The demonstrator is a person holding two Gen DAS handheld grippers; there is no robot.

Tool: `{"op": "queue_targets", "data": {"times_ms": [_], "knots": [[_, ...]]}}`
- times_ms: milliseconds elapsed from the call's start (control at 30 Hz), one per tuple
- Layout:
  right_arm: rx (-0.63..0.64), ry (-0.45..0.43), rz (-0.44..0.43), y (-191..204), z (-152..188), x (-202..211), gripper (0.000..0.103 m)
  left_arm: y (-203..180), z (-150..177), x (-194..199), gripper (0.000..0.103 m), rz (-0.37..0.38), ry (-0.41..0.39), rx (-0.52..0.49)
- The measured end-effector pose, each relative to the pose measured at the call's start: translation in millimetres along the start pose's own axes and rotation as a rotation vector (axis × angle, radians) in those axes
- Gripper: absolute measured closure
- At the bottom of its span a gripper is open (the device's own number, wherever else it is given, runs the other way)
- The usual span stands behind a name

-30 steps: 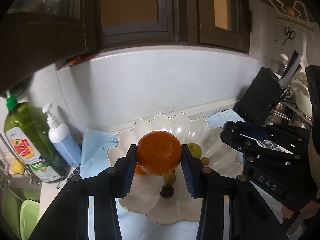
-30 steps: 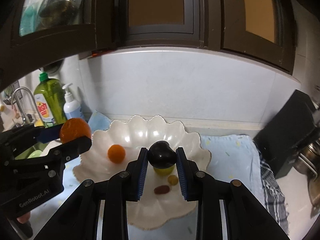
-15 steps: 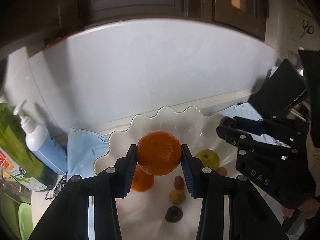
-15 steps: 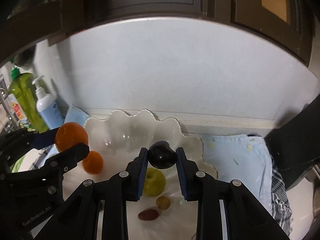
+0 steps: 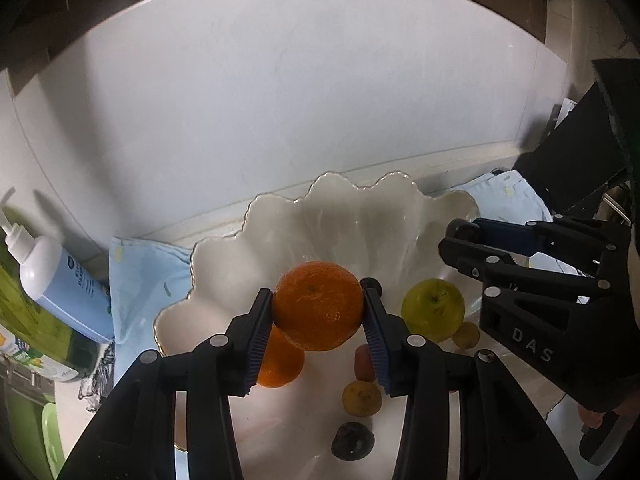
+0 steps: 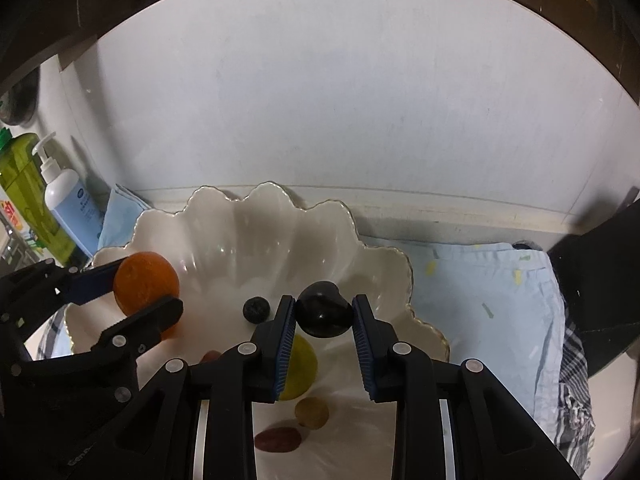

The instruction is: Organize fruits

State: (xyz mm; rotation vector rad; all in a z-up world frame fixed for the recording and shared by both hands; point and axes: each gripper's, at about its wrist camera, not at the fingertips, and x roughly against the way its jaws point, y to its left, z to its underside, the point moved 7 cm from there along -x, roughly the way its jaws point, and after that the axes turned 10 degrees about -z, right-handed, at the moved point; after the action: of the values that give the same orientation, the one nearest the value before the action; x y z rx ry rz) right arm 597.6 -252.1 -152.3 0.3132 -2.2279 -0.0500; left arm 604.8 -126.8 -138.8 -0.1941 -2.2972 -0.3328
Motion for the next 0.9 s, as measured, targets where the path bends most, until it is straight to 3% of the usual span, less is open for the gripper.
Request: {"op": "queue_targets", "data": {"times_ms": [67, 133, 267, 500, 600, 667, 900], "knots": [[-0.005, 0.005, -0.001, -0.9, 0.8, -0.4, 0.069, 4.1, -0.8, 2.3, 0.044, -0.022, -0.014, 0.011], [-0.01, -0.001, 0.001, -2.6, 0.5, 0.0, 0.058, 7.7, -2.0, 5.6, 0.039, -0.035, -0.022, 0.017], [-0.011, -0.024, 0.022, -2.3, 2.7, 9.5, 0.054, 15.9, 0.2, 13.0, 0.033, -0.054, -0.033, 0.039], [-0.015, -0.091, 0.049, 6.2, 12.1, 46.3, 0.038, 26.5, 13.2, 41.9, 0.023, -0.088, -0.063, 0.083], [-0.018, -0.132, 0.059, 10.3, 16.5, 67.5, 0.033, 35.0, 20.6, 64.3, 0.021, -0.123, -0.091, 0.116], [-0.019, -0.156, 0.064, 14.4, 20.8, 82.4, 0.031, 42.8, 26.6, 87.3, 0.013, -0.157, -0.136, 0.138], [0.006, -0.255, 0.071, 40.5, 44.1, 142.1, 0.022, 49.6, 49.9, 154.3, 0.003, -0.204, -0.236, 0.128]]}}
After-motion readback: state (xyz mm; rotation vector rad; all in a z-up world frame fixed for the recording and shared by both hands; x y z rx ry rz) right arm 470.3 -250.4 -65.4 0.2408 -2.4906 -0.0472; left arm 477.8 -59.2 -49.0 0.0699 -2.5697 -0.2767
